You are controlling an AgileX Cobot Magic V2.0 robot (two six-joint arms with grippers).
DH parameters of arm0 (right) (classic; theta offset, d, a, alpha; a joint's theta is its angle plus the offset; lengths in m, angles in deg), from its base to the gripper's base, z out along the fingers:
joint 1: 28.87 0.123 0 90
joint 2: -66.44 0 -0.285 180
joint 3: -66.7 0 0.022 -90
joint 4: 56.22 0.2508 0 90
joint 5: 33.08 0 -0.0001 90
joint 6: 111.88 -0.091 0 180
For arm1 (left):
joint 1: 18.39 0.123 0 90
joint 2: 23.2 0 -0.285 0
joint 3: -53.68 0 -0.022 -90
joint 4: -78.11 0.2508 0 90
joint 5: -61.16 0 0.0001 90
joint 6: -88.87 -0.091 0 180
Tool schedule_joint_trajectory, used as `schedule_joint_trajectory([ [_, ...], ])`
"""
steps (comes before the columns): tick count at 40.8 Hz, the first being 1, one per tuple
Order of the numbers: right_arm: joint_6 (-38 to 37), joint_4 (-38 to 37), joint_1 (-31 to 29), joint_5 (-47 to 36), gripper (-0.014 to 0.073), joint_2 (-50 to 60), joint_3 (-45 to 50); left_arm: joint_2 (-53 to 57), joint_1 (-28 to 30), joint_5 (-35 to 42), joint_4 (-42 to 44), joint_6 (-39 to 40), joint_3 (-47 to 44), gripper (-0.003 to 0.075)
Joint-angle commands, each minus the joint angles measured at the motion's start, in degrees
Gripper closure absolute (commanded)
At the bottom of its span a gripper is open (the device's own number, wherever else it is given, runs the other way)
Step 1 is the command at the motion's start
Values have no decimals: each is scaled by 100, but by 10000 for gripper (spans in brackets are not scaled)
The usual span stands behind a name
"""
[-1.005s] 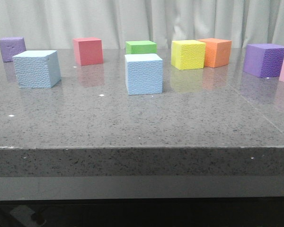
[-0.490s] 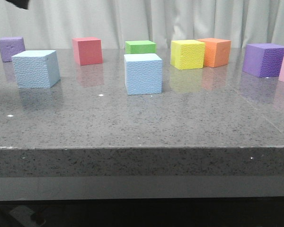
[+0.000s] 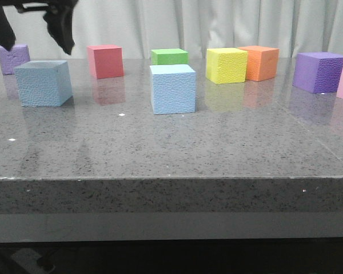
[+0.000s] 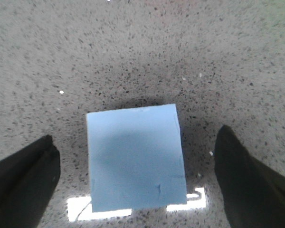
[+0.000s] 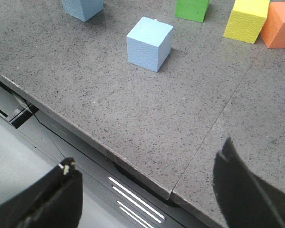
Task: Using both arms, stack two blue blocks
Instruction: 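Lower the left gripper onto the other light-blue cube and grasp it, then lift the blue cube and carry it above the placed blue cube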
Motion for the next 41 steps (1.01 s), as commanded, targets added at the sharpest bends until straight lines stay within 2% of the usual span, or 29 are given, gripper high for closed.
schedule_joint_trajectory([
  [1,43,-52,-35,-332,18,4,-129,3,33,64,-21,230,357,80],
  [18,43,-52,-35,-338,18,4,-129,-401,44,165,-100,230,388,85],
  [29,43,-52,-35,-338,18,4,-129,-401,44,115,-100,230,391,258],
  [38,43,-52,-35,-338,18,4,-129,-390,44,-94,-100,179,602,311],
  [41,43,-52,-35,-338,18,4,-129,-390,8,-283,-144,-103,820,314],
])
